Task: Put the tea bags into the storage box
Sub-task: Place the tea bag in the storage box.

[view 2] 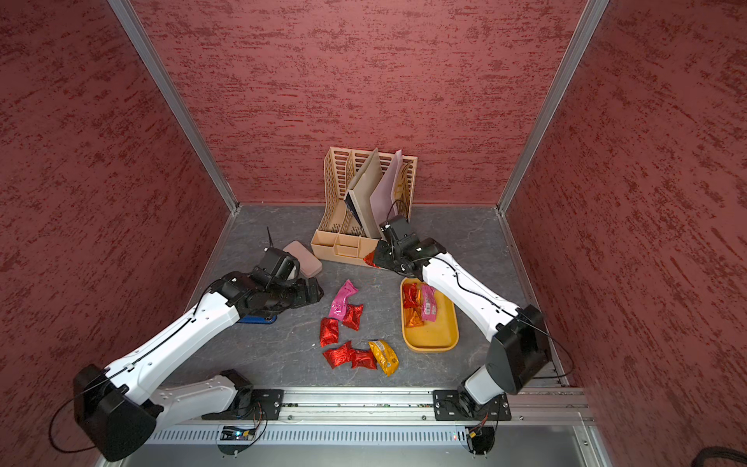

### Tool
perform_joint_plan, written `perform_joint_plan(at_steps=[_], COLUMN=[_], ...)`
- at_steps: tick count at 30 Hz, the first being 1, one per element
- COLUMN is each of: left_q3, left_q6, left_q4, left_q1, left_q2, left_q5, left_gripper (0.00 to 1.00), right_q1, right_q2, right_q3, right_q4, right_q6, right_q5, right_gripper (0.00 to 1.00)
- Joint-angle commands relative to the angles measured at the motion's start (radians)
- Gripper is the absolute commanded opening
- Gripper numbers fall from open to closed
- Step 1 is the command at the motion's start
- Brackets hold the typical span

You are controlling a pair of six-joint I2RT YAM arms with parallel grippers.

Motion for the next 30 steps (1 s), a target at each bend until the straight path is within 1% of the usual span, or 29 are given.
perform_joint_plan(at_steps=[1,4,7,10,13,16,19,22,25,26,28,30], left_q3=[-0.035,-0.052,-0.055,-0.070,-0.097,-0.109,-0.119,-0.128,-0.110,-0.099,-0.072,-0.038], left_q6=[0.067,0.093,0.087,0.065,0.038,-0.010,-0.076,-0.168,-0.263,-0.288,-0.317,-0.326], left_q4=[0.083,0.112,0.093,0.078,0.063,0.037,0.039,0.073,0.106,0.117,0.130,0.133], left_q1=[-0.008,-0.010,-0.014,-0.025,-0.035,-0.042,-0.056,-0.078,-0.107,-0.122,-0.147,-0.152], left_q2=[0.013,0.030,0.033,0.007,-0.028,-0.050,-0.057,-0.045,-0.017,-0.006,0.017,0.051], left_q5=[0.062,0.088,0.105,0.117,0.108,0.084,0.052,-0.001,-0.059,-0.082,-0.120,-0.133], left_gripper=[1.00,1.00,1.00,1.00,1.00,1.00,1.00,1.00,1.00,1.00,1.00,1.00], right_q1=[-0.003,-0.017,-0.050,-0.096,-0.164,-0.252,-0.327,-0.382,-0.408,-0.411,-0.413,-0.414], right_q2=[-0.101,-0.198,-0.279,-0.313,-0.300,-0.246,-0.195,-0.155,-0.122,-0.111,-0.087,-0.068], right_q3=[-0.072,-0.146,-0.230,-0.300,-0.356,-0.380,-0.395,-0.392,-0.394,-0.397,-0.394,-0.381], right_q4=[-0.167,-0.226,-0.229,-0.205,-0.145,-0.100,-0.045,-0.025,-0.022,-0.017,-0.019,-0.043], right_q6=[0.064,0.116,0.156,0.165,0.139,0.100,0.051,-0.017,-0.079,-0.096,-0.128,-0.148], right_q5=[0.142,0.192,0.198,0.185,0.131,0.065,0.011,-0.033,-0.066,-0.082,-0.116,-0.125], right_gripper=[0.24,0.24,0.24,0.24,0.23,0.21,0.21,0.22,0.26,0.30,0.38,0.52])
